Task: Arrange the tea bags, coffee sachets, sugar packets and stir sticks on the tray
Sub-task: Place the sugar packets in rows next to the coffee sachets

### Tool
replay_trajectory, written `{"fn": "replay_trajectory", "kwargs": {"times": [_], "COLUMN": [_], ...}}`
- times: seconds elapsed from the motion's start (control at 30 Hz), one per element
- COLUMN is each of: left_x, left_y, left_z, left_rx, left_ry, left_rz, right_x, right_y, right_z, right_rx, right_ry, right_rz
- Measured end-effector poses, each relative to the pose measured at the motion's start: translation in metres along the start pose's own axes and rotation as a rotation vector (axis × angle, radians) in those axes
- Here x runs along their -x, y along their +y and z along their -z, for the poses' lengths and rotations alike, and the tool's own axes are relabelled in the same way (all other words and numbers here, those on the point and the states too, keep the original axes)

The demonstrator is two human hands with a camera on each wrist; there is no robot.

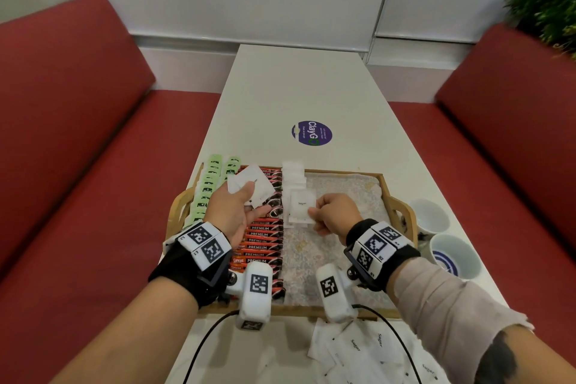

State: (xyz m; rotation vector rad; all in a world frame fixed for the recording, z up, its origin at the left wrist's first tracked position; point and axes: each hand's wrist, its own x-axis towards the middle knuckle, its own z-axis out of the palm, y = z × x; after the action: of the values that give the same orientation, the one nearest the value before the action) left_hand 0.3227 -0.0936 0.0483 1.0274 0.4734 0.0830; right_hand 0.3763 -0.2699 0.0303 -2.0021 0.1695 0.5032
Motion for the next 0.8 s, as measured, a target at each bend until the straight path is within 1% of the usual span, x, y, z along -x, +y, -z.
{"fn": "replay_trajectory", "kwargs": {"times": [0.13, 0.23, 0.5, 0.67, 0.8], "left_x": [-0.001, -0.001, -0.001, -0.001, 0.002], "left_y": [-0.001, -0.001, -0.004, -0.007, -0.006], "left_z": [0.001, 0.002, 0.003, 0.004, 0.003], "left_rx": [0.015, 0.024, 0.034, 0.001, -0.015], "left_ry": [0.004, -0.004, -0.002, 0.005, -0.015], "left_rz": [-0.002, -0.001, 0.007, 0.014, 0.017], "right_x": [-0.005, -0.008, -0.015, -0.018, -0.017], "right_y": [0.007, 0.009, 0.009, 0.010, 0.008], "right_z": [-0.006, -0.011, -0.018, -0.020, -0.021], "right_rx": [0.066, 0.109, 0.175, 0.192, 0.238], "right_ry": [-0.013, -0.034, -0.017, -0.007, -0.005], "right_rz": [-0.084, -0.110, -0.103, -0.096, -0.090]}}
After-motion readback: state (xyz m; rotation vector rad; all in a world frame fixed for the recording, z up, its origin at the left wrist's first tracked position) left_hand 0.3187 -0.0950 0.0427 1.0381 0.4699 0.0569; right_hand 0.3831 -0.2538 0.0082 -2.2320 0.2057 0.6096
